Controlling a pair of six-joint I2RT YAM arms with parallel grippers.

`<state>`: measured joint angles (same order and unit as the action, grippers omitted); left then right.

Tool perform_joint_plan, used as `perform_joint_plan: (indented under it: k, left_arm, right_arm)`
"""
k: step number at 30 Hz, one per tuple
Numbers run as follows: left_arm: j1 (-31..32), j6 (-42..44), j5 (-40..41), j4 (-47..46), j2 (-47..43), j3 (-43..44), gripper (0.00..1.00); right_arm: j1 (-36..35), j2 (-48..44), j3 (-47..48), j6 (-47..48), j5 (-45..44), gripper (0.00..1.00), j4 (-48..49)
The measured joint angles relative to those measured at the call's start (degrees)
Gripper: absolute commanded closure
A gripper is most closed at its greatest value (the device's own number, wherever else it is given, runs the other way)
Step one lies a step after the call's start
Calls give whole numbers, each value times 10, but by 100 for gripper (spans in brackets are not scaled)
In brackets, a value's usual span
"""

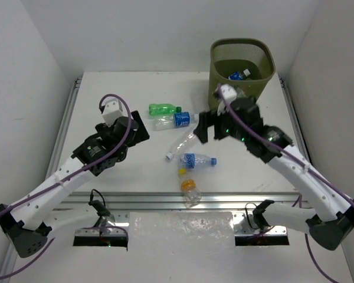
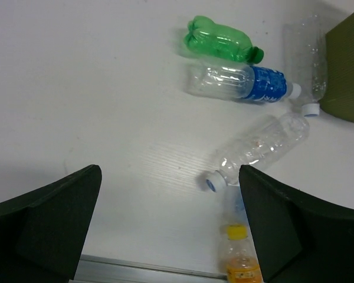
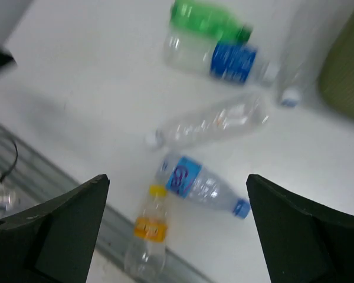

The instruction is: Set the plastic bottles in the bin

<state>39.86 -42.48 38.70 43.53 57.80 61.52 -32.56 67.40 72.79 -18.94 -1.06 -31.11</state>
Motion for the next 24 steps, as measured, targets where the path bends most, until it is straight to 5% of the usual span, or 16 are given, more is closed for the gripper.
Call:
perform_joint_plan:
  k: [5,12,16,21,24]
  left_arm:
    - [0,52,22,-1,-10,-11,0]
    - [-1,80,20,-2,-14,-63,0]
    - [-1,89,20,-5,-17,-63,0]
    - [-1,97,20,-5,-21,-63,0]
    - [-1,100,20,-5,-24,-63,0]
  right_arm:
    - [-115,10,-169,-55,-23,1,13]
    - [-209,143,-241,-119,-40,7,35]
    - [-231,202,-246,-141,-43,19,64]
    - [-250,252,-246,-154,-36,58,90]
    - [-261,249,-246,-158,-32,67,103]
